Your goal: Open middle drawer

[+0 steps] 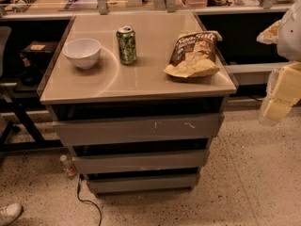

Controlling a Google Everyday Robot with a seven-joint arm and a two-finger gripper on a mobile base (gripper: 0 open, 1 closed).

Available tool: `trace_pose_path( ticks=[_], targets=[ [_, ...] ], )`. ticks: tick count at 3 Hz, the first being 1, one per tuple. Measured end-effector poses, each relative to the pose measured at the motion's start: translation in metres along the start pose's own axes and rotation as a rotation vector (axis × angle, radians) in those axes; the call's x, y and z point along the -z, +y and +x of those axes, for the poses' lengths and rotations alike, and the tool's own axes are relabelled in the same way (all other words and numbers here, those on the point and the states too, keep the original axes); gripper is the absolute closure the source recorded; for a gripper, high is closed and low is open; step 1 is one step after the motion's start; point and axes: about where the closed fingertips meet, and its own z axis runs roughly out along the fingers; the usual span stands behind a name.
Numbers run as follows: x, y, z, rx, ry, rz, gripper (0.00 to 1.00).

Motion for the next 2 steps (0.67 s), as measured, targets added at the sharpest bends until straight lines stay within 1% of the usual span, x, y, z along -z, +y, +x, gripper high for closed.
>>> trace_pose_path(
  ticks=[1, 2],
  targets=[
    [-0.004, 0.004, 0.001, 0.002, 0.002, 0.002, 0.0],
    [-0.032, 0.028, 0.002, 0.014, -0.01, -0.03, 0.0]
  ],
)
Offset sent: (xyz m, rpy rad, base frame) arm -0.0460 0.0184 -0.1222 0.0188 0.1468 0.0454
